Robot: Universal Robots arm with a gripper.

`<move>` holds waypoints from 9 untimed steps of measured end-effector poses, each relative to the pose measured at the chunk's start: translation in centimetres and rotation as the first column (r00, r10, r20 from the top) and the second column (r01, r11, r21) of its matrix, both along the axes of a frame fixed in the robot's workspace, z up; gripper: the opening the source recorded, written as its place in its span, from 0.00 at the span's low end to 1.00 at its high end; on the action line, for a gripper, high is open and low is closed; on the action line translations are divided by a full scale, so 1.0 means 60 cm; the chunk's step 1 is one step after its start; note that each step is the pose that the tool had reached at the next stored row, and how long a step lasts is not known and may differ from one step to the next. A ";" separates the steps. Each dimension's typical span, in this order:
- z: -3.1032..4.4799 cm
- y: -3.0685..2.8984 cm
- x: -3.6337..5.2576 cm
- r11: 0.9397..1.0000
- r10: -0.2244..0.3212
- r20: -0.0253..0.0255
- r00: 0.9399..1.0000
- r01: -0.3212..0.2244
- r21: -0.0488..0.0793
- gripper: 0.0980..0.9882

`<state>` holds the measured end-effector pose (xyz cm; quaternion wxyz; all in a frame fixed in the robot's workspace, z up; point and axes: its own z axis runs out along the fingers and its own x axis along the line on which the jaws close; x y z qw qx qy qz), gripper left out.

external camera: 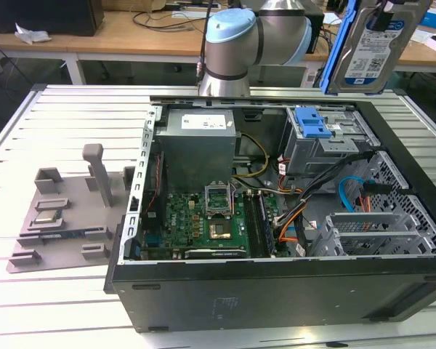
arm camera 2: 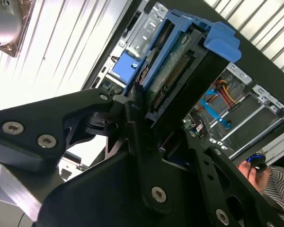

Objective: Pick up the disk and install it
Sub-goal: 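Pick up the disk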

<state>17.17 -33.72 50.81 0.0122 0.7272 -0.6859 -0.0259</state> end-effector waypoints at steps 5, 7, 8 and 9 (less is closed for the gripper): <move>0.000 0.0004 0.019 1.000 0.000 0.000 1.000 0.000 0.000 0.30; 0.000 0.0003 0.019 1.000 0.000 0.000 1.000 0.000 0.000 0.30; 0.000 0.0003 0.019 1.000 0.000 0.000 1.000 0.000 0.000 0.30; 0.000 0.0000 0.019 1.000 0.000 0.000 1.000 0.000 0.000 0.30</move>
